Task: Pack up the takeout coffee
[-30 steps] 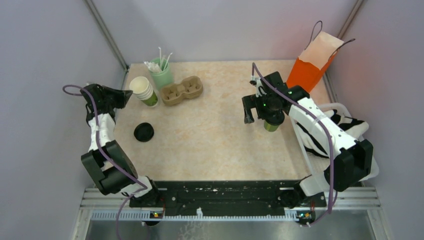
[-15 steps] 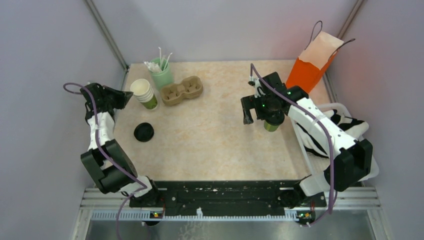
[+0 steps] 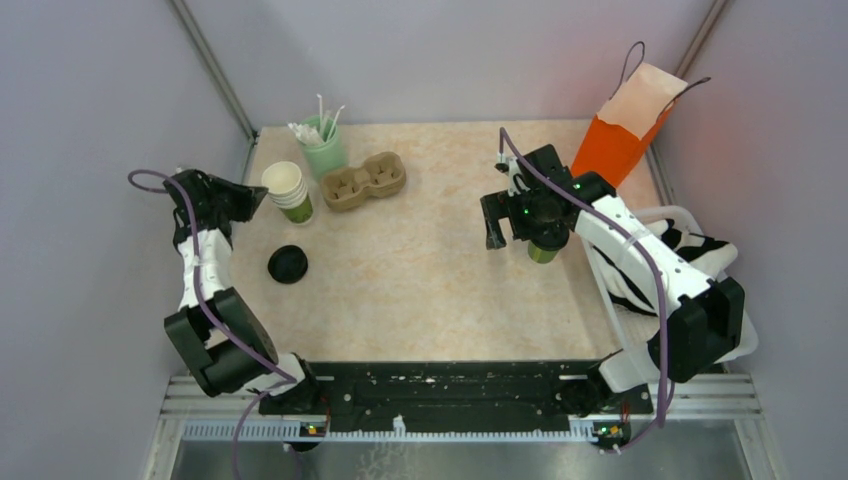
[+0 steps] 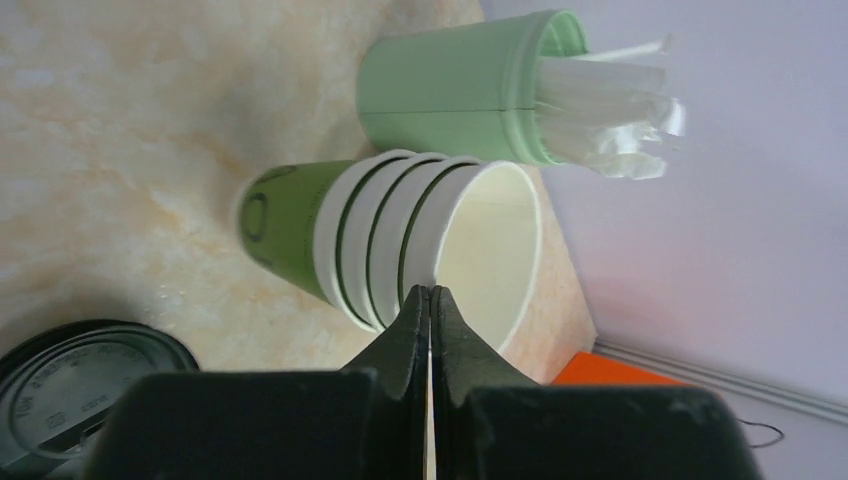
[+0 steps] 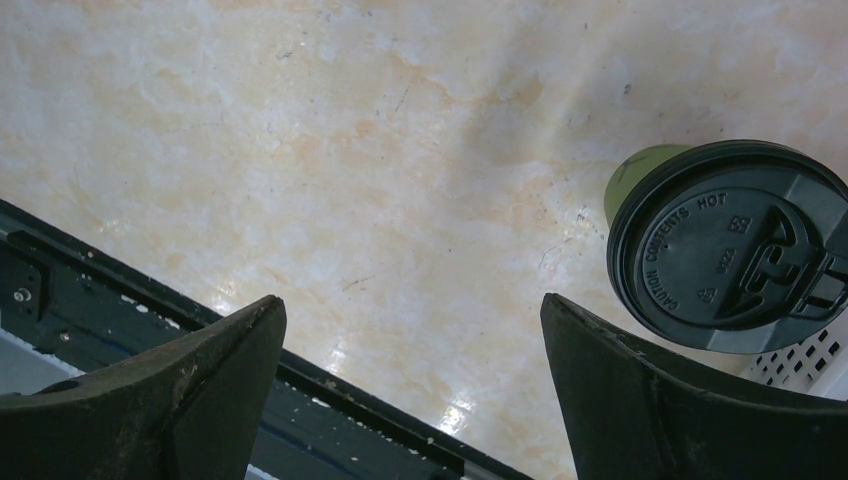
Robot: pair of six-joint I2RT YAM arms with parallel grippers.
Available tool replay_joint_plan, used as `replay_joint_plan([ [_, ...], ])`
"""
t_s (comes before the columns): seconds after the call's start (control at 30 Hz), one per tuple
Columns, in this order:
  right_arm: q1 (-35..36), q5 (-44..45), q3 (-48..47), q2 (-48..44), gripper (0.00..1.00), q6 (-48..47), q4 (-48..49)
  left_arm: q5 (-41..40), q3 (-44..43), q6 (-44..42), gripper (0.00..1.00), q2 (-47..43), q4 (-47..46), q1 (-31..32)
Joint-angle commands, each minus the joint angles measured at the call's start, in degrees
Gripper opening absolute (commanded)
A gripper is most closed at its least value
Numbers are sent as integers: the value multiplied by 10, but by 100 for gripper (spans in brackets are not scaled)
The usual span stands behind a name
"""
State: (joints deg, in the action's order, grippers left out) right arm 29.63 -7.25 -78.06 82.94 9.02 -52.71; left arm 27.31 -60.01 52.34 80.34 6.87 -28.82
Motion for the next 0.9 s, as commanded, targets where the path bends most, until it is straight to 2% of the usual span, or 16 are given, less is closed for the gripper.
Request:
replay_joint_plan([
  [0.0,6,-2,-23,-2,98,-5,16,-39,-74,-72,0,23,115,-3],
  [0.03,6,-3,-25,-1,98,-6,14,-16,-83,-79,0,31,110,-1],
  [0.07,6,-1,-24,-2,98,-6,13,24,-50,-57,0,19,49,-7],
  [0.13,5,1,-18,-7,98,-5,16,78,45,36,0,-14,-137,-18],
  [0.17,6,1,-16,-7,98,-5,17,75,54,54,0,-18,-146,-19],
  [0.23,6,-1,-17,-6,98,-5,17,47,1,-4,0,-6,-42,-9],
  [0.27,6,-1,-20,-4,98,-6,15,60,-14,-3,0,6,-27,-10],
  [0.37,6,0,-17,-6,98,-5,16,104,49,72,0,-1,-163,-19],
  [0.47,6,0,-15,-7,98,-5,18,80,2,27,0,9,-77,-15],
  [0.53,6,3,-18,-6,98,-7,16,104,41,96,0,4,-147,-21],
  [0.6,6,2,-17,-7,98,-7,17,131,119,175,0,5,-269,-30],
  [0.63,6,2,-16,-7,98,-7,18,123,103,149,0,13,-240,-30],
  [0.7,6,2,-17,-6,98,-7,19,79,20,29,0,29,-51,-10],
  [0.73,6,3,-19,-6,98,-7,16,69,-1,4,0,33,-23,-3],
  [0.77,6,4,-17,-7,98,-8,16,81,7,6,0,32,-27,-3],
  [0.87,6,4,-12,-9,98,-7,19,130,79,70,0,24,-172,-21],
])
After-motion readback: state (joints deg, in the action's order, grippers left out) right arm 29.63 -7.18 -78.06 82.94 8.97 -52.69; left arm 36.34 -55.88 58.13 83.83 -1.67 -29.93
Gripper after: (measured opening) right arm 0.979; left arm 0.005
